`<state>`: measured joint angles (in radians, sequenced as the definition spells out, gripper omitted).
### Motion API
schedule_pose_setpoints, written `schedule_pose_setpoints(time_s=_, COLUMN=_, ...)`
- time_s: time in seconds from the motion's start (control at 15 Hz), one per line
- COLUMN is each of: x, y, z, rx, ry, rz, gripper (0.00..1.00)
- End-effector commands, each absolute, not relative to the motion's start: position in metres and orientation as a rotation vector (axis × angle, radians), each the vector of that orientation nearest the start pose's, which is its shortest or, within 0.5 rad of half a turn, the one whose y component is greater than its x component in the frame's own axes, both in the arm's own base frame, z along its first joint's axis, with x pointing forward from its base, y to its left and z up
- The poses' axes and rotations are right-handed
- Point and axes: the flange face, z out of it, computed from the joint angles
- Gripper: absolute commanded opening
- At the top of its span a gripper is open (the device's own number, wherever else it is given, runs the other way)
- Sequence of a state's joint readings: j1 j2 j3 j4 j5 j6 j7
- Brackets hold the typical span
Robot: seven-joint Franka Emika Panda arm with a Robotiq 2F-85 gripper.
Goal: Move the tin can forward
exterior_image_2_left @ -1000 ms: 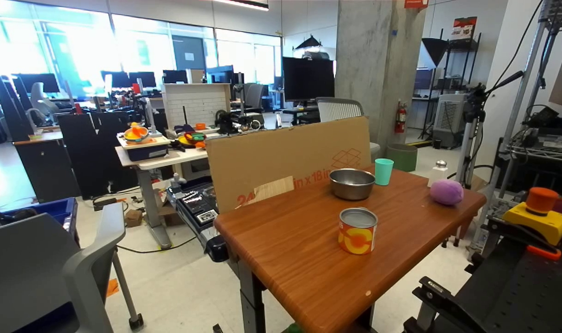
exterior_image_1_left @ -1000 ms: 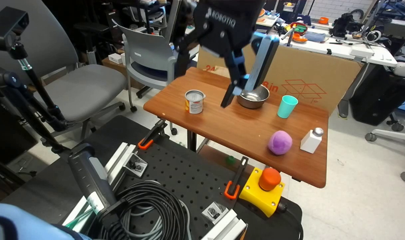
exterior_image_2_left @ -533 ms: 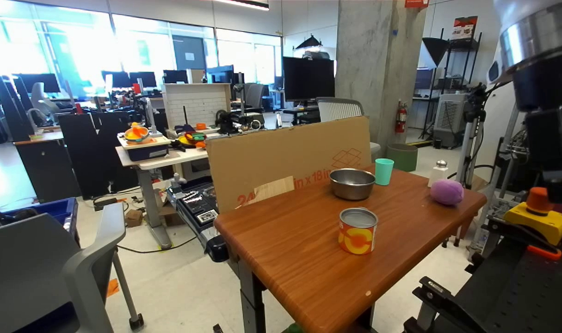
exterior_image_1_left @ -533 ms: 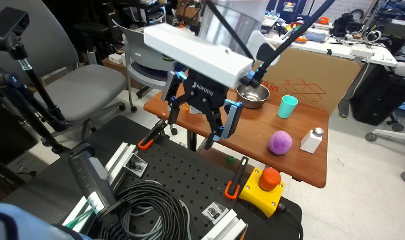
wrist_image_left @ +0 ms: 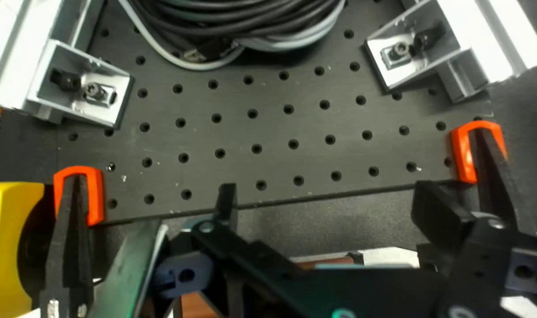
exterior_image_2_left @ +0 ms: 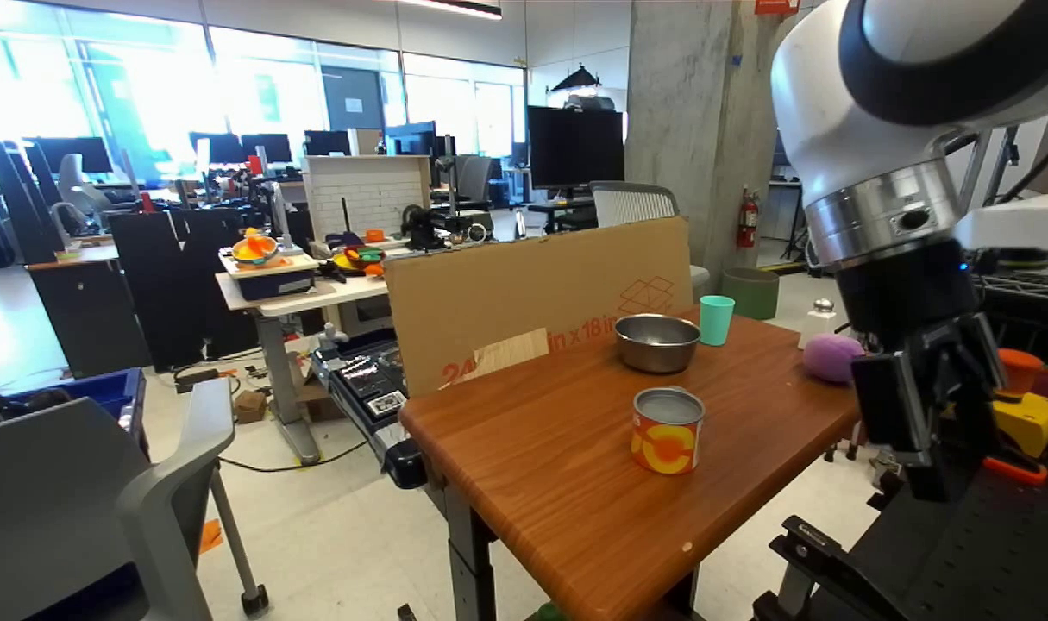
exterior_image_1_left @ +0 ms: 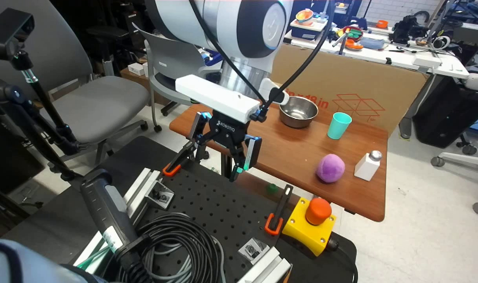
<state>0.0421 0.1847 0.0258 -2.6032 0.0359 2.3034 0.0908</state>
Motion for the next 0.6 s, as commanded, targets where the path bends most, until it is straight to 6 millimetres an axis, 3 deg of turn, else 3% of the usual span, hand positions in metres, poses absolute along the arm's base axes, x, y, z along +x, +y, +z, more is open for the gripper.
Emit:
schedule_pose_setpoints(time_s=0.0, x=0.415, y=0.045, z=0.127, rx=-3.124, ry=0.091, rz=0.713, gripper=1.00)
schedule_pose_setpoints(time_s=0.33, x=0.466, y=0.068, z=0.102, rx=-3.173, ry=0.144, rz=0.624, gripper=1.00)
schedule_pose_setpoints(time_s=0.53, x=0.493, y=0.082, z=0.107, rx=-3.141, ry=0.180, rz=0.685, gripper=1.00)
